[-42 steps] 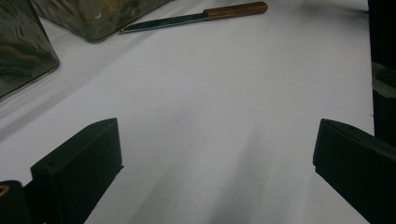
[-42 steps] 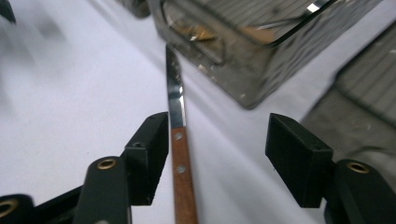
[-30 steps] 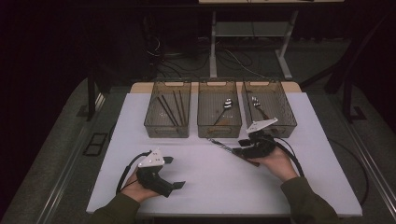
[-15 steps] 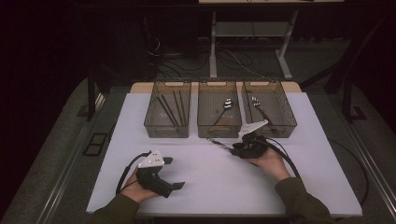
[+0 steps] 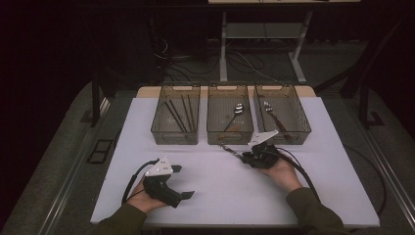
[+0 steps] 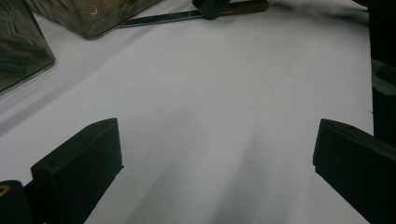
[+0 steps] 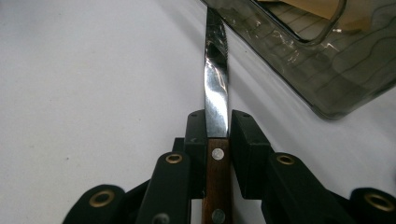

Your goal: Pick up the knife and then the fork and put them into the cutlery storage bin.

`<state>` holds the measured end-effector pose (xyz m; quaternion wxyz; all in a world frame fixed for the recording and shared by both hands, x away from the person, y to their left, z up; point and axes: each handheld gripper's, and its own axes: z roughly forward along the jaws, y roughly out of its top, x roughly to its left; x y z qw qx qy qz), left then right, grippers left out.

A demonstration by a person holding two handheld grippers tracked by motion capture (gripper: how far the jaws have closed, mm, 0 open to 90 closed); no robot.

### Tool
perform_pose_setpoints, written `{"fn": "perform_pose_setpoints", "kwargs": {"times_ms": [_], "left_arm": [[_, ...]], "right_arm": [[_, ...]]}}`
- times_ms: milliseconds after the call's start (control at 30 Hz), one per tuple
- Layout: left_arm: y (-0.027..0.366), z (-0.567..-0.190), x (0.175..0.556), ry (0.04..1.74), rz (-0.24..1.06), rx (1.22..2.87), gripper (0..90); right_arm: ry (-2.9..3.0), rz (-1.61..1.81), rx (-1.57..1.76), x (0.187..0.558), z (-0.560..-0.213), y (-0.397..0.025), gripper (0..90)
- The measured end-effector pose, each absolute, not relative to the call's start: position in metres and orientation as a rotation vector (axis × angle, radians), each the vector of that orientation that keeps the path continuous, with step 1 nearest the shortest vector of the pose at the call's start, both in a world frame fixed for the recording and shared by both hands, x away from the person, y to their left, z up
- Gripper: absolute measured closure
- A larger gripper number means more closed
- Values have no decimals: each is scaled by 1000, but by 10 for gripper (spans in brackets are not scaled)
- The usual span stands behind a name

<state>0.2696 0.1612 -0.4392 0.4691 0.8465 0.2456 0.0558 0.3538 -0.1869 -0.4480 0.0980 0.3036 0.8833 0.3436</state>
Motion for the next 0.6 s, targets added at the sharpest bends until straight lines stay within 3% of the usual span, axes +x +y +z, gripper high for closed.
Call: {"fn": "perform_pose_setpoints", "kwargs": {"times_ms": [600], "left_arm": [[162,-438,270,598,139,2069,5]], "right_arm": [[2693,1062,879,353,-435,-199,772]]}}
